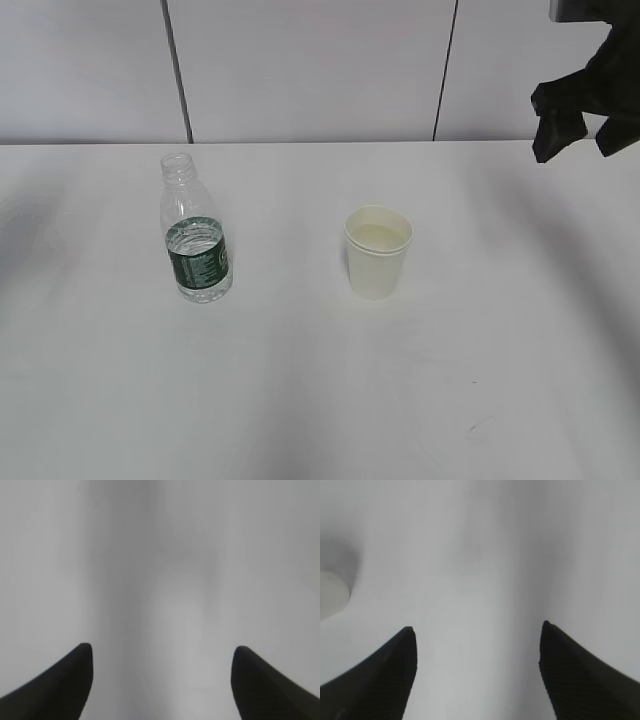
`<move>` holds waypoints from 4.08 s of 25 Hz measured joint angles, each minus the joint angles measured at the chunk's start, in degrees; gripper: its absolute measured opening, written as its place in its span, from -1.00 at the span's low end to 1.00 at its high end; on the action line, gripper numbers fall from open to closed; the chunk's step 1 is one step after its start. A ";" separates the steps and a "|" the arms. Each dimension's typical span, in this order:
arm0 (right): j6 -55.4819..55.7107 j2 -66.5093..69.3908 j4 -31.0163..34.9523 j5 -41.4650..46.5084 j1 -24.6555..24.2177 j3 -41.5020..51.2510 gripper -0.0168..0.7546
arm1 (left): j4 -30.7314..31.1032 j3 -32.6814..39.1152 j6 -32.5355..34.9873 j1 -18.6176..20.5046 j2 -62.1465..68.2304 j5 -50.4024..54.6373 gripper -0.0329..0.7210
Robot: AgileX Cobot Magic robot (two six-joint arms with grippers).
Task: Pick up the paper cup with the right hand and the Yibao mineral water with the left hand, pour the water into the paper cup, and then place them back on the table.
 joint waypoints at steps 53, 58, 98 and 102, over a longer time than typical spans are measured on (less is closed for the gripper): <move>0.44 -62.65 -2.95 7.79 0.00 51.50 0.57 | -13.25 40.92 4.92 0.00 -73.48 14.74 0.42; 0.44 -67.13 -2.95 4.24 0.00 56.22 0.57 | -13.25 42.72 4.94 0.00 -75.83 13.15 0.42; 1.34 -102.19 -2.14 6.47 0.00 57.57 0.56 | -13.16 42.66 4.94 0.00 -93.64 13.49 0.33; 1.34 -102.19 -2.89 9.10 0.00 57.57 0.56 | -13.16 42.66 4.94 0.00 -93.64 13.49 0.33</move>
